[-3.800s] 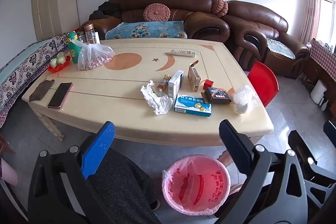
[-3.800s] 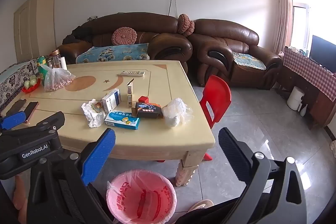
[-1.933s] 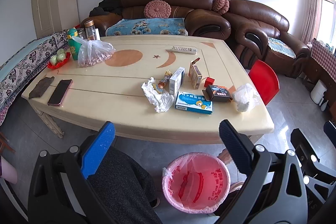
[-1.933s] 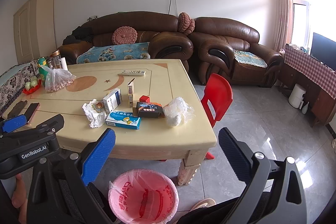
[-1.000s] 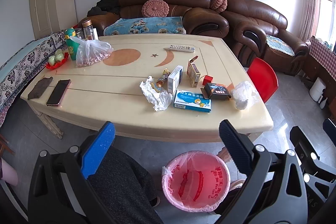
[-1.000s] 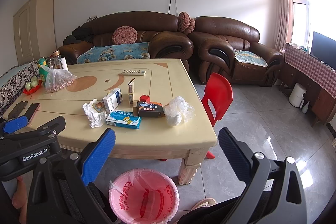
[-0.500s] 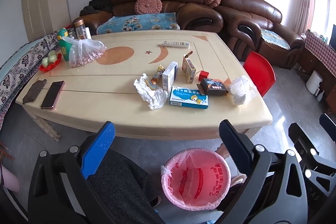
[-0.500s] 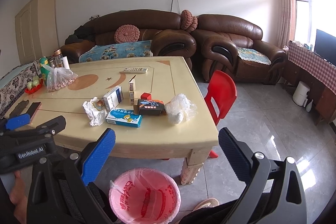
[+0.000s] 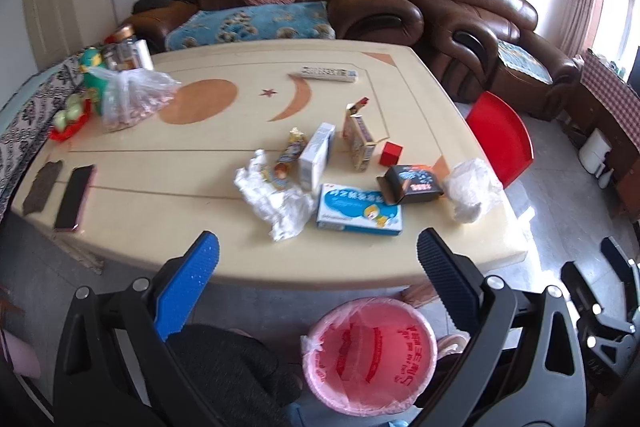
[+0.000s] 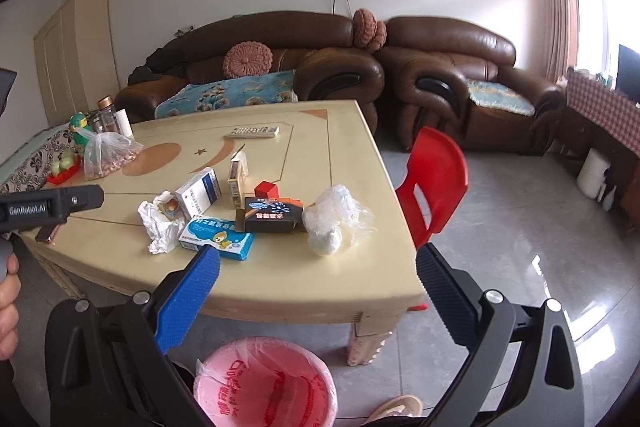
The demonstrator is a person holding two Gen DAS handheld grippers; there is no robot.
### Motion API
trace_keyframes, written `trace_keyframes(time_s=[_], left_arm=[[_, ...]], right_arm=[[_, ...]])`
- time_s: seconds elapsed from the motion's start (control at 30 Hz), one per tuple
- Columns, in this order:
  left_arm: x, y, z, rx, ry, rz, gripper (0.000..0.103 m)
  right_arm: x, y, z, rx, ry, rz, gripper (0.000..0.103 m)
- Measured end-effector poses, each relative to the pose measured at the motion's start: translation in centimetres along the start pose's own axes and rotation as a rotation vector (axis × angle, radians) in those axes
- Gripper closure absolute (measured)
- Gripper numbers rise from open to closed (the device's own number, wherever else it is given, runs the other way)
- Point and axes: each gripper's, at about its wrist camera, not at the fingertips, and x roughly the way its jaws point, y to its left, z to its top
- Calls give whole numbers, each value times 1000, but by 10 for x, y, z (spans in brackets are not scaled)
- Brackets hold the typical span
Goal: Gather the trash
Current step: 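Grasp the gold-purple cigarette box with the left tool while the right tool grasps the plastic bag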
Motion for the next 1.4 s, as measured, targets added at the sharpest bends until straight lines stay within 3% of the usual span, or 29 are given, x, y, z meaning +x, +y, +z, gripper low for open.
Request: trace_keyframes(time_s=[0.33,0.6,0.9,1.4], left_arm=[[65,-32,65,35,90,-44,6],[141,-65,111,48,234,-73,6],[212,-76,131,22,350,-31,6],[285,-76,140,-18,438,-16,6]], right_arm=[[77,-18,8,-37,58,11,7],[140,-23,24,-90,58,43,7],[207,-44,27,-65,141,102,7],[252,-51,19,-58,192,111,8]])
